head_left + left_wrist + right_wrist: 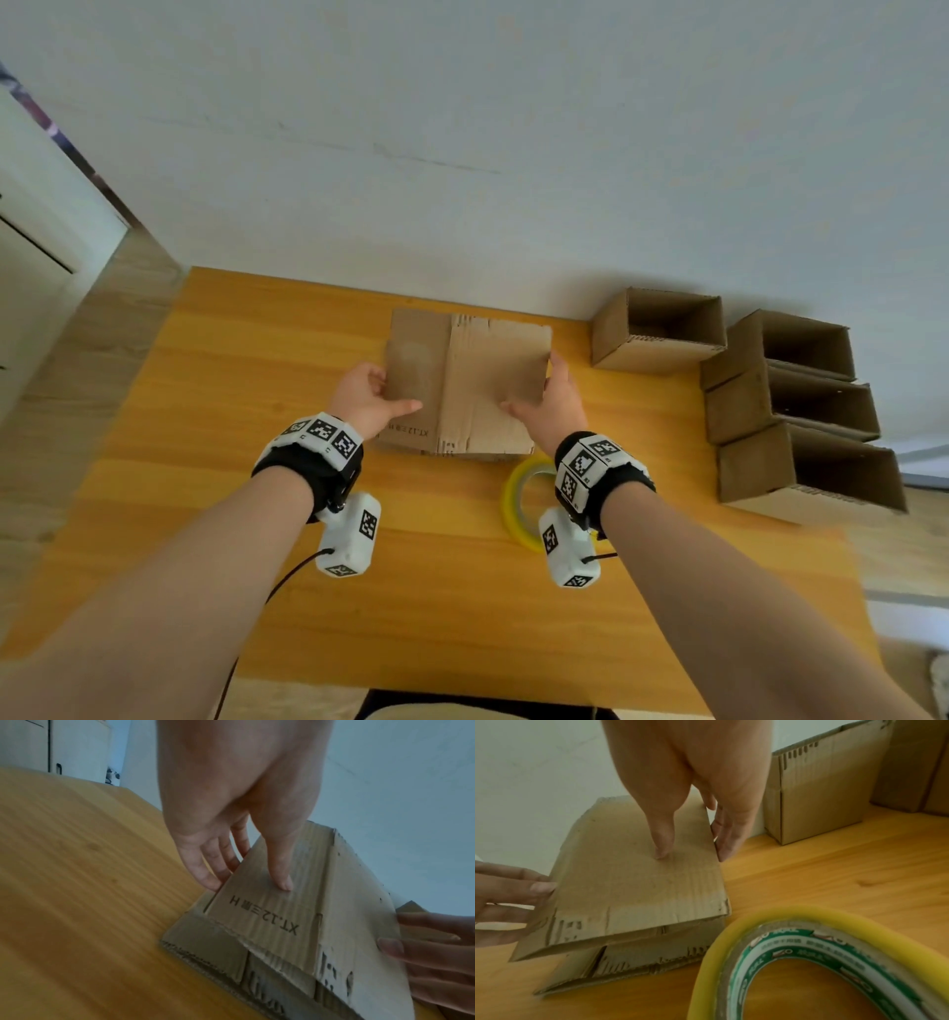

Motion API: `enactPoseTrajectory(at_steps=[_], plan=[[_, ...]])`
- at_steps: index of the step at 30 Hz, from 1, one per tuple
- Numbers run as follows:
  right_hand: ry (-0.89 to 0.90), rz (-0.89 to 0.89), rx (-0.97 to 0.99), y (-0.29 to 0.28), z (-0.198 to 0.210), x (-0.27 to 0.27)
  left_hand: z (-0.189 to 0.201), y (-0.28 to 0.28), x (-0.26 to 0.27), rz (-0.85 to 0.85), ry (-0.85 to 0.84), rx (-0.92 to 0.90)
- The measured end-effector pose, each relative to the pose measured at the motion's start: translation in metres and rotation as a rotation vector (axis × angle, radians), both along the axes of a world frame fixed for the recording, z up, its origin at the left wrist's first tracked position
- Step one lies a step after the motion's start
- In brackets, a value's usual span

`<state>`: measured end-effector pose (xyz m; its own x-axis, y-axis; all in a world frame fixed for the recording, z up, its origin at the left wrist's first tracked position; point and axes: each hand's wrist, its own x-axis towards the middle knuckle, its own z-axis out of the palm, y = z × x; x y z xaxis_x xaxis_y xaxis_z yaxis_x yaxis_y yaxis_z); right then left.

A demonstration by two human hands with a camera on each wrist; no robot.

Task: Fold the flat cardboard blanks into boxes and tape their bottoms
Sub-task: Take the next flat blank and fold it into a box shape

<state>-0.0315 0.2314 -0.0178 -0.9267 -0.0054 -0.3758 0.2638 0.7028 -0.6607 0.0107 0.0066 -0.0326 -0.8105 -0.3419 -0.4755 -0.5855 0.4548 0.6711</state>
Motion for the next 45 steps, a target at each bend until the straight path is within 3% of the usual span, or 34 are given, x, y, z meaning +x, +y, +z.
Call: enactPoseTrajectory(at_steps=[9,23,29,35,45], plan=[[0.150,-0.161,-0.076,0.066,0.028,0.008,0.037,0.064,-0.020,-0.153,0.180,-0.025],[0.176,-0.331,-0.120,0.177,0.014,0.029,0.030,0.177,-0.032,-0.255,0.207,-0.017],[0.116,-0.299,-0.123,0.186,-0.001,0.026,0.013,0.188,-0.035,-0.206,0.136,0.015],[0.090,-0.285,-0.160,0.187,-0.010,0.026,0.014,0.193,-0.036,-0.115,0.102,0.247],[0.067,-0.194,-0.227,0.182,-0.010,0.026,0.019,0.201,-0.035,-0.200,0.041,0.374]])
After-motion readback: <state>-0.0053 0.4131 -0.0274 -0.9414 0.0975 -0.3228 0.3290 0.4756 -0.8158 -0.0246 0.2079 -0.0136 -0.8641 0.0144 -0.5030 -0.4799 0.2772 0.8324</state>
